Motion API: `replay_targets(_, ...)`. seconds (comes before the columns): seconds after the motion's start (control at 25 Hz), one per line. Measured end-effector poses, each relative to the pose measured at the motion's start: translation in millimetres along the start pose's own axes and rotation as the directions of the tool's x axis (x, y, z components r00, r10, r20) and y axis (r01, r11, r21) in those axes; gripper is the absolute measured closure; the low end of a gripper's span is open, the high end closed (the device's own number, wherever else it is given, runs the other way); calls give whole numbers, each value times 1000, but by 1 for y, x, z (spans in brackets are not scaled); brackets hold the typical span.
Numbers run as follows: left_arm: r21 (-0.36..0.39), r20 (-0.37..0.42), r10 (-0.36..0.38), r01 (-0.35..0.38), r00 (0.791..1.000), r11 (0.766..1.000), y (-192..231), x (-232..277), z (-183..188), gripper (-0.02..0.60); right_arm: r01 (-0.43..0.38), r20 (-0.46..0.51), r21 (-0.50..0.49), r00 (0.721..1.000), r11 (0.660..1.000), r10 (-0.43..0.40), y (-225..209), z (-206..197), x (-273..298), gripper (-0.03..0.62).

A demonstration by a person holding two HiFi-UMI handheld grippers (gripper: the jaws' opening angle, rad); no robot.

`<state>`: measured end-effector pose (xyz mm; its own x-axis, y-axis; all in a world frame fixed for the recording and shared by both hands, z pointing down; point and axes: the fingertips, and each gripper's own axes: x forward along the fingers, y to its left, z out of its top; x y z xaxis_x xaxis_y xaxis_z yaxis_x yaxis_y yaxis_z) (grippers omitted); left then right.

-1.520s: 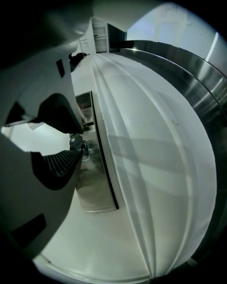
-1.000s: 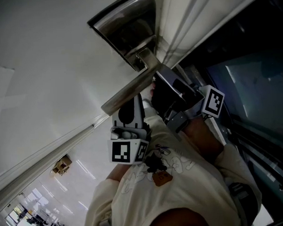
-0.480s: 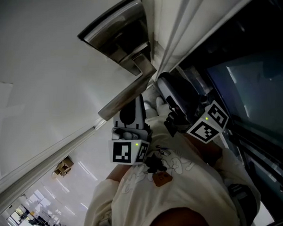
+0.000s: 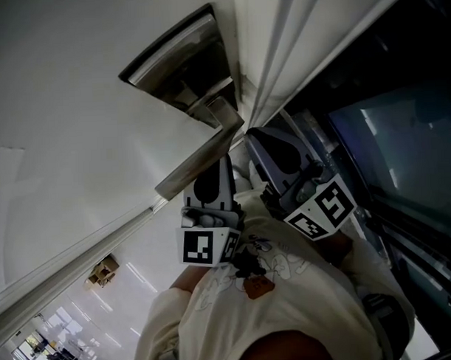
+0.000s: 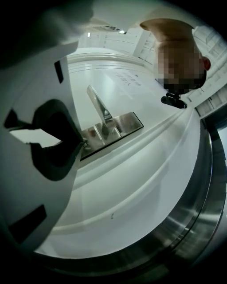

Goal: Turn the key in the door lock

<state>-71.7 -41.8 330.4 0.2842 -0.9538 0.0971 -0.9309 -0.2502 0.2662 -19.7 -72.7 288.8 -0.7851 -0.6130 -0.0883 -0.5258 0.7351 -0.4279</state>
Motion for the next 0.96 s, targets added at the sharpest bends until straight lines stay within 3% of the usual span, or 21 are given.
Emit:
replay_targets(0.28, 8, -1, -1, 2, 1000, 1000, 0, 1, 0, 578, 46, -35, -210, 998, 977, -54, 2, -13, 2, 588)
replay_targets(0.96, 23, -8, -7, 7, 1000, 1000, 1, 1, 1, 578, 44, -55, -212, 997, 976, -57, 5, -19, 8, 588)
